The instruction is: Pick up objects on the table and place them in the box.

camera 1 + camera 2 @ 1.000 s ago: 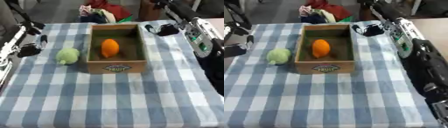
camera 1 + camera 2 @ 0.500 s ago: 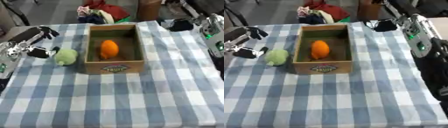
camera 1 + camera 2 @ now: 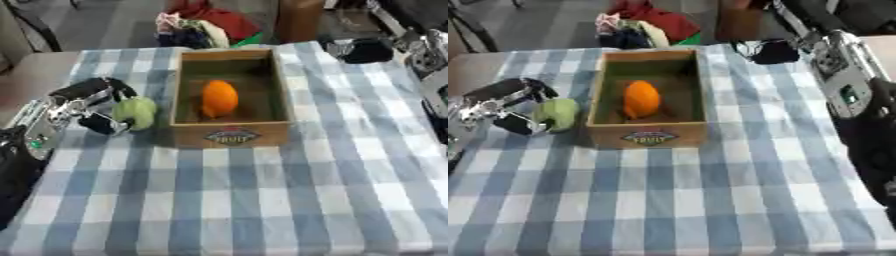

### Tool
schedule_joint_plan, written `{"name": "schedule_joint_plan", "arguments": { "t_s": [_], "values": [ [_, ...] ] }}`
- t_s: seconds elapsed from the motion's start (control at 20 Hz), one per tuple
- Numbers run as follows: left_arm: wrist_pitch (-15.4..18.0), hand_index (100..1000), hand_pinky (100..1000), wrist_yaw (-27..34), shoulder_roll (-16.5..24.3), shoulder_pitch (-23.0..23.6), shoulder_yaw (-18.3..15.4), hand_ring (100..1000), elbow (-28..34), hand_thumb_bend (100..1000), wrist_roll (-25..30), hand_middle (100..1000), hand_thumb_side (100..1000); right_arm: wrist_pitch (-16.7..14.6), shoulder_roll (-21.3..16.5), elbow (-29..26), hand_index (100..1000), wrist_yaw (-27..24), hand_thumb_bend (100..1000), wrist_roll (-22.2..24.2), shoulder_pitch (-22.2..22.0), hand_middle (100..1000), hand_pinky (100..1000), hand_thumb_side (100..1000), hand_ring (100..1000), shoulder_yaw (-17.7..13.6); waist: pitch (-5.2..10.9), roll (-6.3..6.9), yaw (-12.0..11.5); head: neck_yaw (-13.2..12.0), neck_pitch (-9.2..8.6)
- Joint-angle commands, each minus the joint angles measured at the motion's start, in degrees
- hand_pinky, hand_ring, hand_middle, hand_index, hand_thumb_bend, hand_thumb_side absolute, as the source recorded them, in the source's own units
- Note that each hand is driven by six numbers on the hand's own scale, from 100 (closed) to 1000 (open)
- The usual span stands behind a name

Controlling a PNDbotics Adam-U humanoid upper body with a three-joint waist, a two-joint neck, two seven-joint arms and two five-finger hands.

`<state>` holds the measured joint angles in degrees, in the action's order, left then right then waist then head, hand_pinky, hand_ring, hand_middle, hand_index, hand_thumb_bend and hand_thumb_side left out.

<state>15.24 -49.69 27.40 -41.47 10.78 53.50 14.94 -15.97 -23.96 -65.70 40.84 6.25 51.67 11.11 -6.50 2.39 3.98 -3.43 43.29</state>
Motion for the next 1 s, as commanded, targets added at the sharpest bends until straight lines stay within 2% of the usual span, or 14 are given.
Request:
{"name": "schedule_joint_plan", "arguments": {
  "t_s": [0.05,0.15,0.25,0.3,0.4,0.65,0.7,0.75,1.0],
  "values": [
    [-0.8,721,683,-3.9,0.0,-1.2,-0.6,519,-1.9,179,-3.8,515,138,-0.2,-1.4,-1.3,959,-0.6,306,0.2,0.9,689,770,434,758,-0.6,0.73,-0.11,0.2,-0.2,0.07],
    [-1.8,569,627,-5.1,-0.4,-1.4,-1.1,362,-2.1,104,-7.0,324,132,-0.4,-1.4,-1.3,959,-0.7,303,0.3,0.8,689,770,434,759,-0.5,0.7,-0.12,0.2,-0.1,0.11],
    [-3.3,491,603,-4.7,-0.4,-1.5,-1.8,276,-1.4,100,-10.6,220,135,-0.5,-1.4,-1.3,959,-0.8,297,0.5,0.7,688,770,434,759,-0.5,0.69,-0.11,0.2,-0.1,0.13],
    [-4.2,479,600,-4.0,-0.3,-1.6,-2.1,264,-0.7,100,-12.0,203,137,-0.6,-1.4,-1.3,959,-0.8,297,0.6,0.6,688,770,434,759,-0.5,0.7,-0.1,0.2,0.0,0.14],
    [-5.8,484,600,-2.0,0.1,-1.9,-2.8,265,1.0,100,-13.6,204,142,-0.7,-1.5,-1.3,958,-1.0,294,0.7,0.5,687,769,435,758,-0.5,0.75,-0.03,0.2,0.1,0.18],
    [-7.7,493,609,4.2,1.0,-5.2,-3.3,271,6.2,100,-13.0,209,146,-1.8,-1.4,-1.0,951,-1.3,279,2.4,0.2,684,771,438,759,0.3,1.04,0.16,0.4,-0.1,0.35],
    [-7.7,495,610,5.2,1.0,-6.2,-2.9,273,7.1,100,-12.6,211,145,-2.3,-1.3,-0.9,944,-1.3,305,3.1,0.3,683,772,432,759,0.6,1.09,0.21,0.5,-0.1,0.35],
    [-7.5,498,611,6.1,0.8,-7.3,-2.3,275,7.9,100,-11.9,213,145,-2.9,-1.0,-0.8,940,-1.3,264,3.9,0.3,685,773,430,760,1.0,1.16,0.29,0.7,-0.3,0.35],
    [-5.4,513,619,8.5,-2.6,-12.2,1.0,294,8.5,100,-7.9,231,145,-6.0,0.4,0.0,908,-1.2,248,8.0,0.9,692,776,413,763,2.5,1.27,0.42,2.0,-1.1,0.17]
  ]
}}
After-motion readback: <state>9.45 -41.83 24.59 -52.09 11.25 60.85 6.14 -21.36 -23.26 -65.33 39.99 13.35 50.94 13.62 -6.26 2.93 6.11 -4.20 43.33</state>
